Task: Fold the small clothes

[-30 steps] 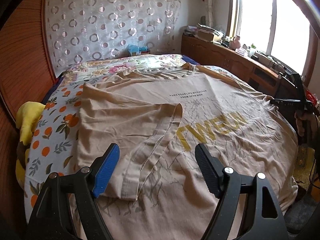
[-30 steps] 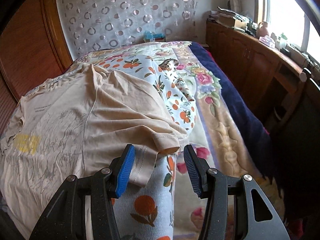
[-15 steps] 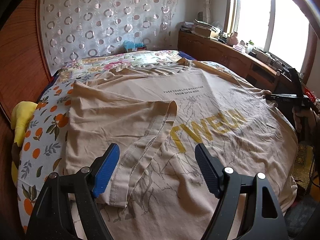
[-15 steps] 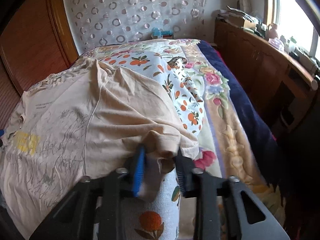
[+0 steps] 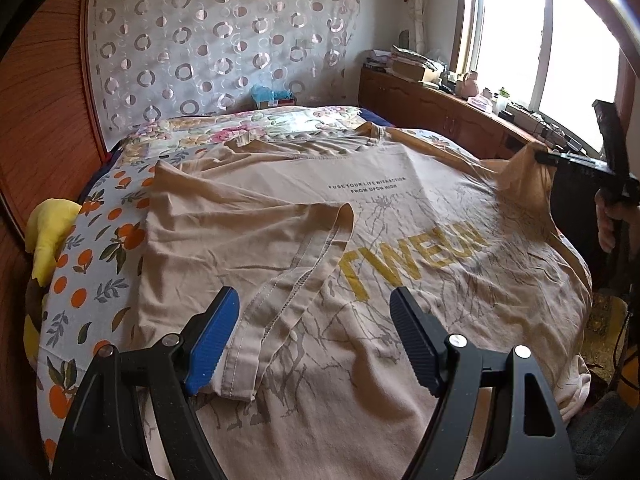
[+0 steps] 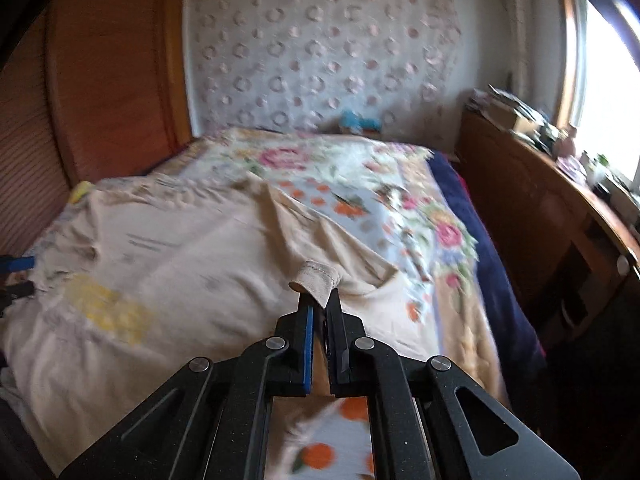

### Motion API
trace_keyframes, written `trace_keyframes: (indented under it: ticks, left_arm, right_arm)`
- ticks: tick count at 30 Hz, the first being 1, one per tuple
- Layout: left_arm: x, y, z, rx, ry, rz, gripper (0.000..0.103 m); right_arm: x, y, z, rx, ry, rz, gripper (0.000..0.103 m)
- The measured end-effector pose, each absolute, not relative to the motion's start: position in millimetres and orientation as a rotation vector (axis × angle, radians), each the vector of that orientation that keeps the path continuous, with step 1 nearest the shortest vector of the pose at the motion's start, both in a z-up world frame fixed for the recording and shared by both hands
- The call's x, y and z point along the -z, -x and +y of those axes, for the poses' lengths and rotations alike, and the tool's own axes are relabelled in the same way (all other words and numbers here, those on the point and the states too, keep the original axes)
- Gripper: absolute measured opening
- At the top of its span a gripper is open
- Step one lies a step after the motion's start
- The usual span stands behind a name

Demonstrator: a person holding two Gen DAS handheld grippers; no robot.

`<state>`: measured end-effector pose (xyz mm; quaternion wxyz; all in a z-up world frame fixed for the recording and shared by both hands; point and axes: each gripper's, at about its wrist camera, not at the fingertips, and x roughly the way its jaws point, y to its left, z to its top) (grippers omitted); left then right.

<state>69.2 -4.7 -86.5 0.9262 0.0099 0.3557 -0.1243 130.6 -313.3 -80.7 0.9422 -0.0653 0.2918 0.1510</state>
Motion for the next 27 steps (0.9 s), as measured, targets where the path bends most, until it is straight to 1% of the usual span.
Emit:
trace_keyframes:
  ticks: [5, 9, 11, 12, 13, 14, 21, 27]
  left_arm:
    - [86, -67, -5, 0.255, -0.017, 0.728, 0.079]
    - [85, -66, -5, 0.256, -0.016, 0.727, 0.078]
    - [85, -65, -5, 0.256, -0.016, 0.725, 0.078]
    - [85, -65, -5, 0.255, -0.016, 0.725, 0.079]
    - [84, -63, -5, 0.256, -0.015, 0.723, 0.078]
    - [84, -63, -5, 0.255, -0.013, 0.721, 0.078]
    - [83, -60, -6, 0.261, -0.005, 0.718, 0.078]
    - [80, -57, -14, 0.273, -0.008, 0.714, 0.078]
  right_arm:
    - [91, -113, -272, -0.453, 0.148, 0.602, 0.005]
    - [126, -106, -244, -0.514, 0.188, 0.683, 0.006]
    - [140, -105, -239, -0.52, 0.215, 0.715, 0.023]
    - [145, -104, -239, -0.515, 0.219, 0.726, 0.029]
    - [147, -104, -241, -0.507, 0.216, 0.732, 0.04]
    - [147, -109, -246, -0.503, 0.209, 0.733, 0.041]
    - [120, -110, -275, -0.424, 0.161, 0.667, 0.041]
    - [139, -135, -305, -0.3, 0.117, 0.729, 0.041]
